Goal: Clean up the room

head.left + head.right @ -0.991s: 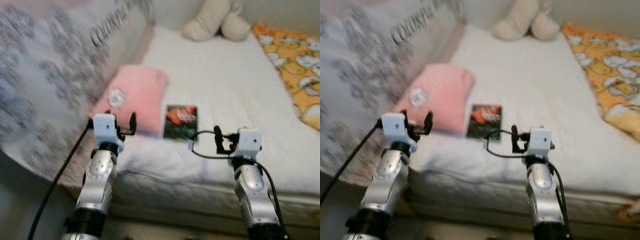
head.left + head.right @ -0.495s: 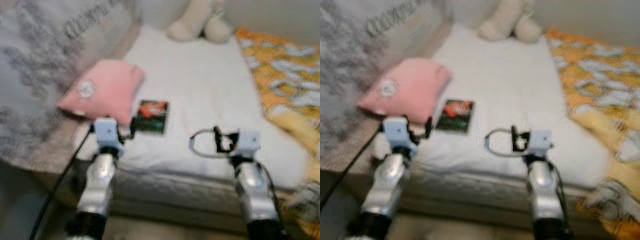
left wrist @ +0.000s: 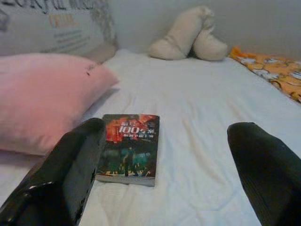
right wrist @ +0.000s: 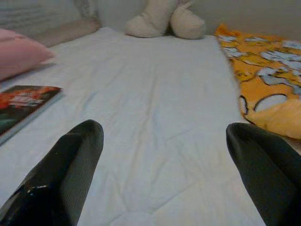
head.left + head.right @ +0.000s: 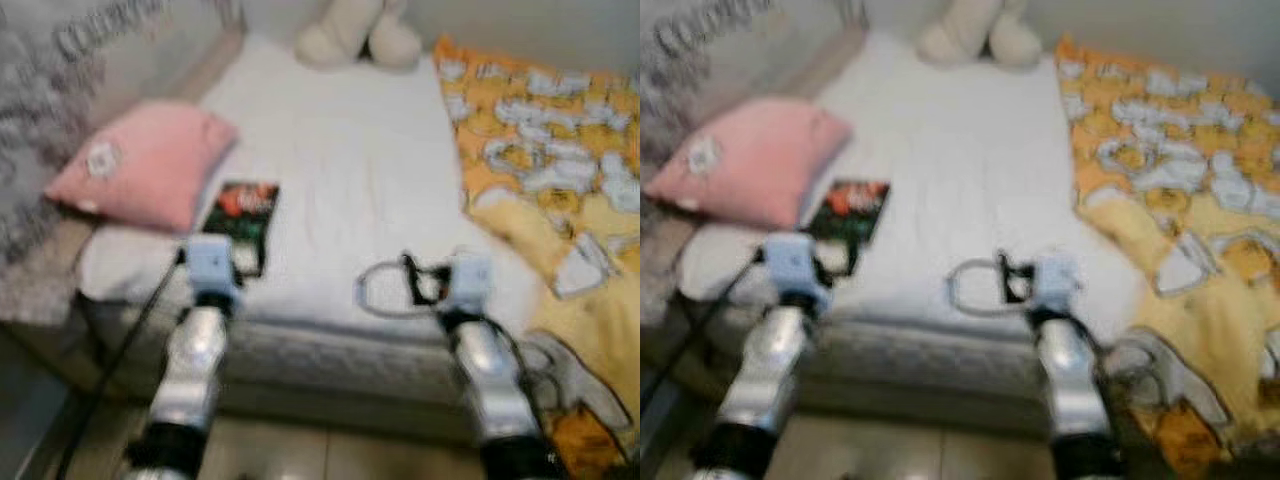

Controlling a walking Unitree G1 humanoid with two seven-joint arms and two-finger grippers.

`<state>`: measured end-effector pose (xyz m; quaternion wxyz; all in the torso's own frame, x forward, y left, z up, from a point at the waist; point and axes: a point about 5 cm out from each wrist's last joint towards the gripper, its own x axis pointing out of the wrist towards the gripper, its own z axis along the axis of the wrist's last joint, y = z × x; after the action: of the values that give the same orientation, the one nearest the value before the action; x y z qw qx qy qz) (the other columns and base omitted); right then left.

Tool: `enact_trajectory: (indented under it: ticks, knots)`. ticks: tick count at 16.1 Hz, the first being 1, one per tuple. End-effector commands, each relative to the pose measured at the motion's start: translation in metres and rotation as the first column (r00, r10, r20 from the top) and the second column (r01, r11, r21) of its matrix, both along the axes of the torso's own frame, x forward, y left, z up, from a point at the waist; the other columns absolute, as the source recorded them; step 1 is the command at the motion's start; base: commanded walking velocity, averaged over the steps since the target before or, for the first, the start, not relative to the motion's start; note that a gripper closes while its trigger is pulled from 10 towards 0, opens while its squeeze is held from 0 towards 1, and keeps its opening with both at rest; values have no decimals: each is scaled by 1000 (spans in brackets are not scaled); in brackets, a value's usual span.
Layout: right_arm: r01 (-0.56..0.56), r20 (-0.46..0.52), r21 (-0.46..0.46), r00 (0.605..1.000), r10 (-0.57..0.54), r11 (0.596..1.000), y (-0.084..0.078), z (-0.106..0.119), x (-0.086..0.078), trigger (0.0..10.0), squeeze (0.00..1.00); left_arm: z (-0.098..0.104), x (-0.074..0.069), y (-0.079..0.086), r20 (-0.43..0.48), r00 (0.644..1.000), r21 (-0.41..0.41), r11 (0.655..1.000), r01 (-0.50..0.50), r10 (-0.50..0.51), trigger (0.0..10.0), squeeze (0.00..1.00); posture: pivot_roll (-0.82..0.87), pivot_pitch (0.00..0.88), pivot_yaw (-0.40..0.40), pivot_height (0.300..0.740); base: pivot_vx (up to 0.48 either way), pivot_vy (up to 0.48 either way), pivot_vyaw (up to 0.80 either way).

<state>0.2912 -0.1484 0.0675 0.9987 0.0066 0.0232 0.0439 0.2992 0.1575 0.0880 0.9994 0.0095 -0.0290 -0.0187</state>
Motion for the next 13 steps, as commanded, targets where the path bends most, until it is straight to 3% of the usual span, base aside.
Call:
enact_trajectory:
  ticks: [1,9,12,13]
  knots:
    - [21,0,-19,1000,-21,1000,-11,0,1,10000,0,0,1,-8,1,1000,-12,1000,16,-16,10000,0,30,0,-3,740,0,-439,0]
    - [-5,-33,-46,999,4,999,-7,-5,4,10000,0,3,7,-7,6,1000,-5,1000,9,-9,10000,0,36,0,-11,740,0,-439,0]
    - [-12,-58,-29,998,11,1000,-6,-9,2,10000,0,2,11,-9,-6,1000,13,1000,22,-22,10000,0,36,0,-8,740,0,-435,-708]
    - [-9,-61,-25,998,8,1000,-6,-11,1,10000,0,-5,16,-7,-67,998,90,996,-5,11,10000,0,36,0,-8,740,0,0,-688]
